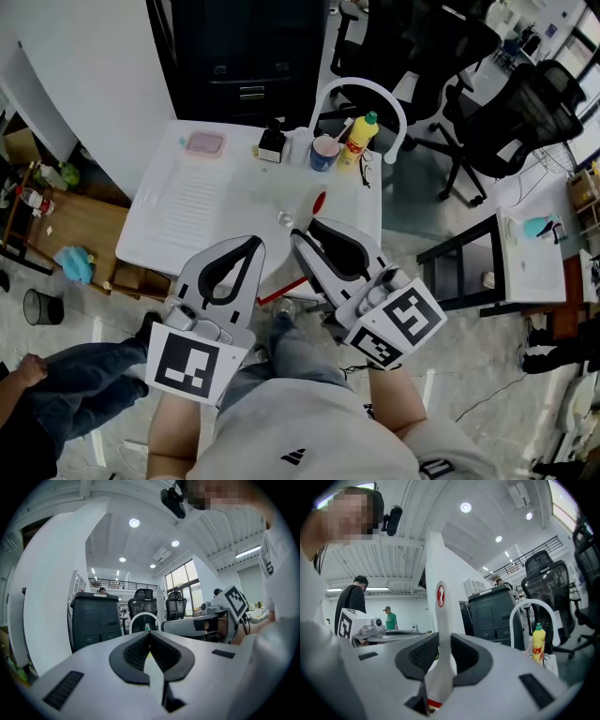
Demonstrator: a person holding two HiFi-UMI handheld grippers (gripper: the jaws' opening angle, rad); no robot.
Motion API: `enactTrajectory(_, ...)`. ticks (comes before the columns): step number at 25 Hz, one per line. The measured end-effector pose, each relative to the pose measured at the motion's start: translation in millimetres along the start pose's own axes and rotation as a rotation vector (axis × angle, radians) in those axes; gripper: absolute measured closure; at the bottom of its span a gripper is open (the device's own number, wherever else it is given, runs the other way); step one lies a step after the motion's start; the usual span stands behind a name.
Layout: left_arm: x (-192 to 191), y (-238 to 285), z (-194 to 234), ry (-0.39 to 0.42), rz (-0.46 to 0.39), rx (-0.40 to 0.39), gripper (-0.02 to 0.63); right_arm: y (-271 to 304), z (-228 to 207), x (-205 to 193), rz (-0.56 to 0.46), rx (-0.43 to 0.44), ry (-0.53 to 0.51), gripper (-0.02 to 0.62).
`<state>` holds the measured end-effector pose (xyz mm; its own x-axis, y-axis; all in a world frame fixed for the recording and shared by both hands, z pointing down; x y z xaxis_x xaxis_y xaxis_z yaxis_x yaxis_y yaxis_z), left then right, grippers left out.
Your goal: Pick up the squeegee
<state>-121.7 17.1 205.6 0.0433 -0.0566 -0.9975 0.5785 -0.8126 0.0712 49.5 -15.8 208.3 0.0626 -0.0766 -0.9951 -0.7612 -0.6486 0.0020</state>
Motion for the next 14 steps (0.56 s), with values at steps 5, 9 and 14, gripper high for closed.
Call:
enactTrajectory(5,-0.9,0.1,0.1,-0.004,-0.002,0.002,0.594,-0.2,-0.6,-0.7,0.001,0.000,0.001,0.503)
enactTrajectory(9,-2.0,0.3,-1.6,0.004,-0.006,-0.003,0.594,-0.7,0.1,-2.6,-0.002,-0.003,0.002,0.503)
enactTrajectory(14,-0.4,-3.0,-3.4,0.001,-0.005,-0.001,0.594,-3.5,2.1,-2.0,-0.008,-0.012,0.009,0.503)
Point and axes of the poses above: the fingertips, and each gripper's own axes: y forward along the fingers, z to its left, x out of its top, the point moved 9 cm from there along -y, backward along the fingers, and after that the axes turned 3 degrees about -y, right-handed, at the moved point
